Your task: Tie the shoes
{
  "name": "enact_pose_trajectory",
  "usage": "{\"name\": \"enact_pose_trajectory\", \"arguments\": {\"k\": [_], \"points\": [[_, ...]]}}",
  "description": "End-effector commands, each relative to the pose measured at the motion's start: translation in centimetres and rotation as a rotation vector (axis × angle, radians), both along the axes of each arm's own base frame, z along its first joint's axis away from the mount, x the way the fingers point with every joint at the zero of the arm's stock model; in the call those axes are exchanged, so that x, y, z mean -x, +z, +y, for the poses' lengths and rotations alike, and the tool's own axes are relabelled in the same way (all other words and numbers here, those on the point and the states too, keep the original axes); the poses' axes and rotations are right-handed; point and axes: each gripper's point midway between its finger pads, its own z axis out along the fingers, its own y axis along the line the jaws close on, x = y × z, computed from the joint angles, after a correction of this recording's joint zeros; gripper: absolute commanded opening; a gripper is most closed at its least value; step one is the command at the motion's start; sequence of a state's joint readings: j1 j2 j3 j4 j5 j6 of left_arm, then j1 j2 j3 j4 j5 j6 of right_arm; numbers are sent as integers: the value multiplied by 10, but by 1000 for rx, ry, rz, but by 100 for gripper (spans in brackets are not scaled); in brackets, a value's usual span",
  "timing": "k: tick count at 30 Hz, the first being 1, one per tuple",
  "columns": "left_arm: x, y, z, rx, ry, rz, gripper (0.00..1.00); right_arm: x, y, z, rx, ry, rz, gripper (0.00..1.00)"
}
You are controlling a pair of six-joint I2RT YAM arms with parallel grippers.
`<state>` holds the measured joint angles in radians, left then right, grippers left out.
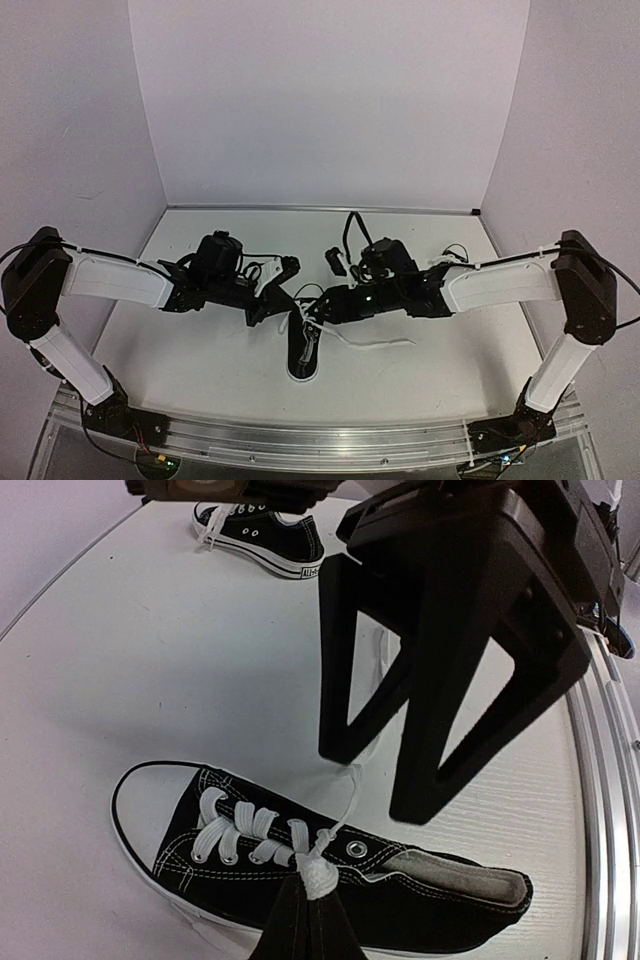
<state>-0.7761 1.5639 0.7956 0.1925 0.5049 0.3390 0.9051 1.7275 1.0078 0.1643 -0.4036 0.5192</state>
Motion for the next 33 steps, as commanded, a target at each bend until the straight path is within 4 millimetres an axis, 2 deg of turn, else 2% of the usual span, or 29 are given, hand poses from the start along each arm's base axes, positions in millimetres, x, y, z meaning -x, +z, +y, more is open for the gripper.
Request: {"name": "enact_pose_trajectory", "arguments": {"k": [1, 13, 20, 24, 27, 30, 33], "points": [[-2, 20, -1, 42, 12, -46, 0, -12, 26, 27, -85, 44, -84, 41], [-3, 12, -2, 38, 8, -42, 0, -12, 19, 42, -111, 75, -82, 36], [-4, 14, -3, 45, 7, -53, 0, -14, 12, 48, -114, 83, -58, 32], [-5, 13, -3, 42, 6, -53, 0, -12, 11, 50, -123, 97, -53, 20], [-5, 11, -3, 38, 6, -51, 0, -10, 9, 51, -124, 110, -49, 0], [-6, 8, -2, 24, 12, -50, 4, -9, 11, 49, -124, 110, -53, 0], [-6, 1, 3, -5, 31, -51, 16, -9, 15, 44, -122, 92, -66, 0]]}}
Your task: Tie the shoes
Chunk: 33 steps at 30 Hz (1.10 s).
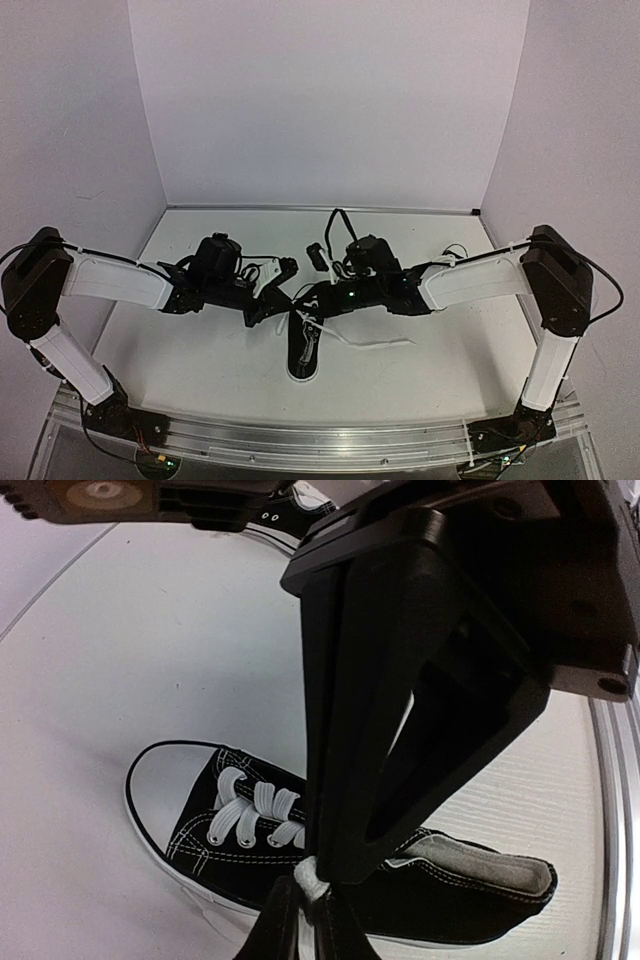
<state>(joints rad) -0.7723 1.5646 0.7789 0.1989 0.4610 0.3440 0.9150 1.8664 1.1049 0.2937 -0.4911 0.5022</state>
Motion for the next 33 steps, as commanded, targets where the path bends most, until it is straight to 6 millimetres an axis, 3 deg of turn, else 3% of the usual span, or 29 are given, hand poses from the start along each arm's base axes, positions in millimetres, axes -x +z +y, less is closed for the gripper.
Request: {"name": "enact_pose_trajectory", "arguments": {"k": [1, 8, 11, 19, 33], "points": [[-1, 6, -1, 10, 0, -40, 20, -1, 14, 1, -29, -10, -40, 0], [1, -4, 5, -8, 15, -34, 33, 1, 25, -9, -36, -34, -56, 0], [2, -2, 5, 9, 16, -42, 42, 0, 28, -11, -39, -43, -60, 0], [-5, 8, 0, 81, 94, -113, 52, -6, 28, -14, -21, -89, -62, 0], [-7, -13, -28, 69, 61, -128, 47, -11, 26, -22, 17, -128, -66, 0]]}}
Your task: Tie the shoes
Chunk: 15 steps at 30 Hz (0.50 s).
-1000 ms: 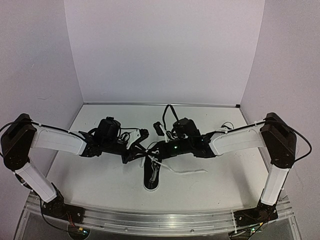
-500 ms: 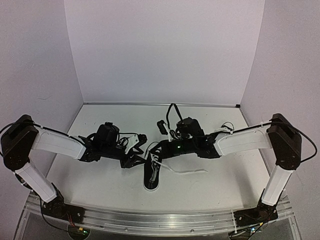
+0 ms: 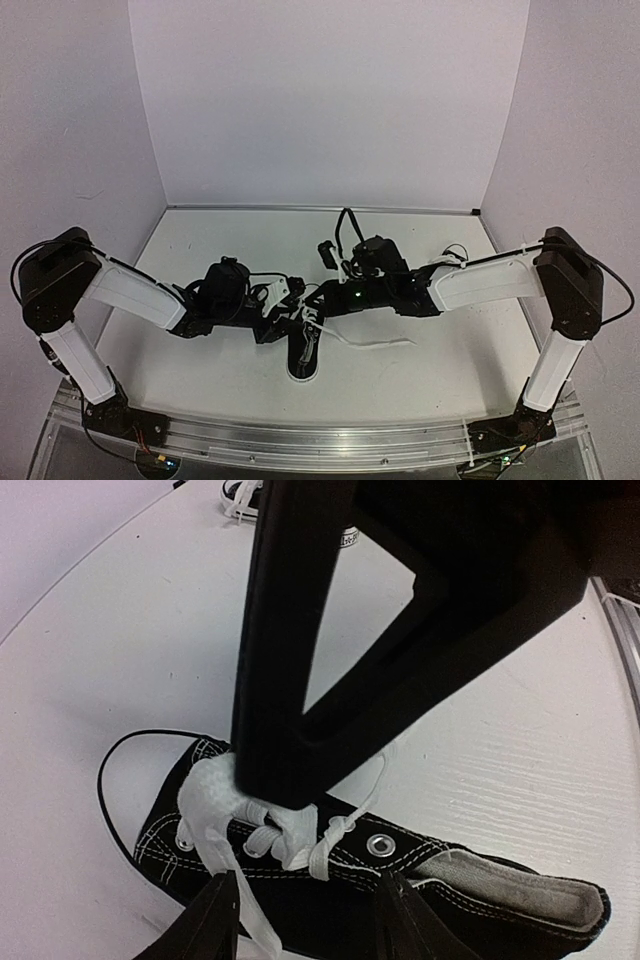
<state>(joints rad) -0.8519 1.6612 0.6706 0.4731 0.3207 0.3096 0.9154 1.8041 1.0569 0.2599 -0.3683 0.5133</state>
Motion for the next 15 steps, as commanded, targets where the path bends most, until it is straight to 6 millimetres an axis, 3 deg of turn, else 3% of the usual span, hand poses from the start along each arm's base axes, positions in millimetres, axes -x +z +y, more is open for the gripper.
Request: {"name": "enact_pose_trajectory", "arguments": {"k": [1, 5, 11, 15], "points": [[-12, 19, -17, 59, 3, -55, 46, -1, 26, -2, -33, -17, -39, 0], [-13, 16, -18, 55, 12, -47, 45, -1, 28, -3, -34, -17, -42, 0], [-15, 22, -12, 69, 52, -48, 57, -1, 30, -3, -36, -17, -43, 0], [-13, 21, -8, 52, 57, -41, 59, 0, 28, -3, -33, -14, -41, 0]]}}
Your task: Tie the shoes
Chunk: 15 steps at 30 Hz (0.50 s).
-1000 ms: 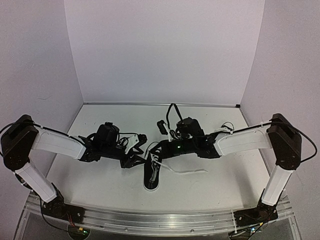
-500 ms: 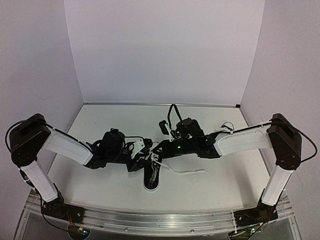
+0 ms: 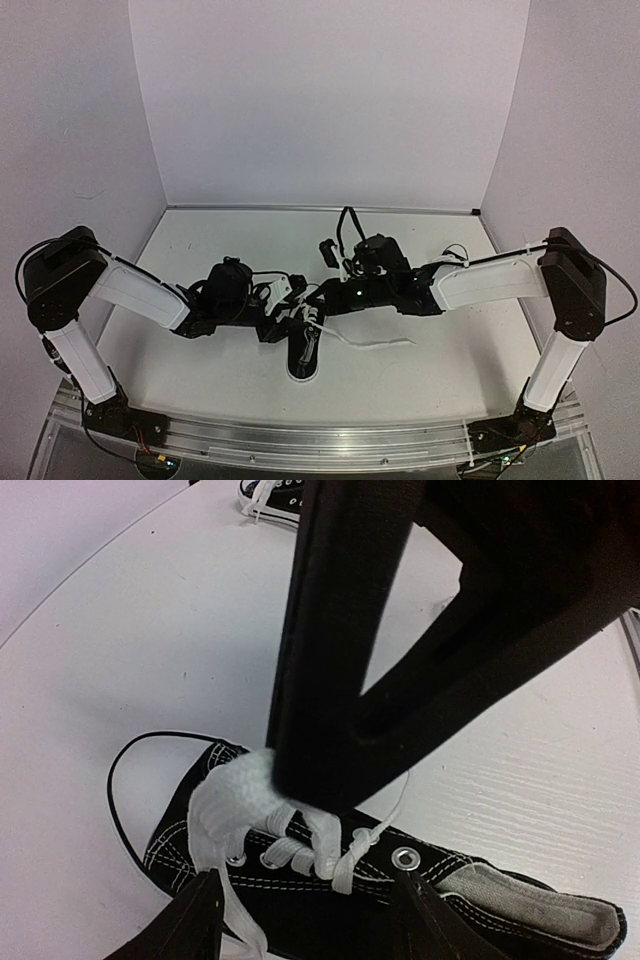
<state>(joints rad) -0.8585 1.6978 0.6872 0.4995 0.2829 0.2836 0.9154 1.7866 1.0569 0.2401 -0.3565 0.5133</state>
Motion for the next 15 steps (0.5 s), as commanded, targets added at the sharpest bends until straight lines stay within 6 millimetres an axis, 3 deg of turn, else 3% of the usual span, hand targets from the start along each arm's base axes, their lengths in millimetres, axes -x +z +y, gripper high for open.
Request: {"name": "enact_pose_trajectory", "arguments": {"k": [1, 8, 15], "points": [[-6, 25, -3, 47, 23, -45, 59, 0, 22, 0, -36, -4, -36, 0], [-7, 27, 2, 73, 58, -55, 58, -1, 19, 0, -31, -5, -33, 0], [-10, 20, -3, 71, 58, -40, 63, 1, 21, 2, -38, 4, -29, 0]]}}
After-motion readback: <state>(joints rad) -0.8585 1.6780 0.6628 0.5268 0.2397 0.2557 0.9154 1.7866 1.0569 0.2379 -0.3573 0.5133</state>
